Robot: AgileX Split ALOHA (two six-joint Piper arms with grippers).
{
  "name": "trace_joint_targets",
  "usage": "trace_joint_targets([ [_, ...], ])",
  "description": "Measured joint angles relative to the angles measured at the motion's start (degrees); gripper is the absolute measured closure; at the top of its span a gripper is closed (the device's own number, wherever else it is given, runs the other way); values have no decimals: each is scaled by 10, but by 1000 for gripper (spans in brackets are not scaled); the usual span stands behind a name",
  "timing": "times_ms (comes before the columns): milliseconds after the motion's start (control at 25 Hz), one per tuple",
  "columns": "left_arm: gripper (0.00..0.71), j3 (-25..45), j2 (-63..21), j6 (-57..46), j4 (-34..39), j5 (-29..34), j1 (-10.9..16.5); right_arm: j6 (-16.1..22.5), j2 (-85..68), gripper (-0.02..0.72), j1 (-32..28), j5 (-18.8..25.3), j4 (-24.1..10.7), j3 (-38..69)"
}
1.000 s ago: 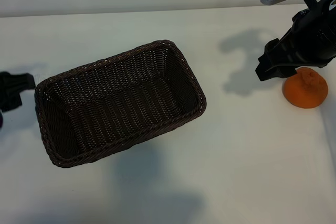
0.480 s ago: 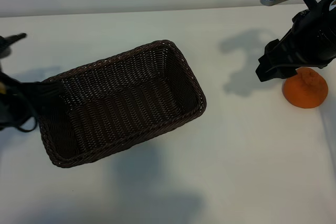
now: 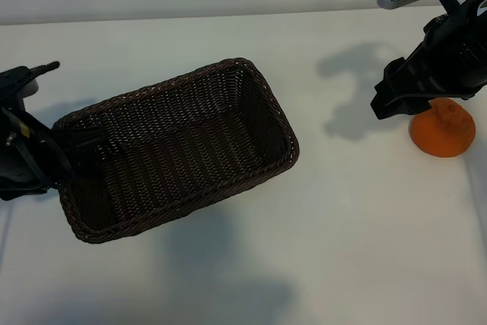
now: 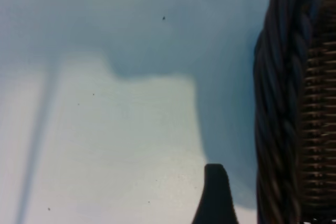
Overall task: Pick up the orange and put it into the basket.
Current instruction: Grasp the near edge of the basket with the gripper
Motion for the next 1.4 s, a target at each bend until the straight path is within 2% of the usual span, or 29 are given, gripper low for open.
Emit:
trace_joint_targets([
  [560,153,0,74,2,-6,-44,0,0,0,107,0,2,-2,0],
  [1200,156,0,133,29,-50,-84,0,0,0,107,0,2,-2,0],
  [1320,211,0,136,36,-54,-86,0,0,0,107,0,2,-2,0],
  [1400,311,0,136,37,-54,-87,0,0,0,107,0,2,-2,0],
])
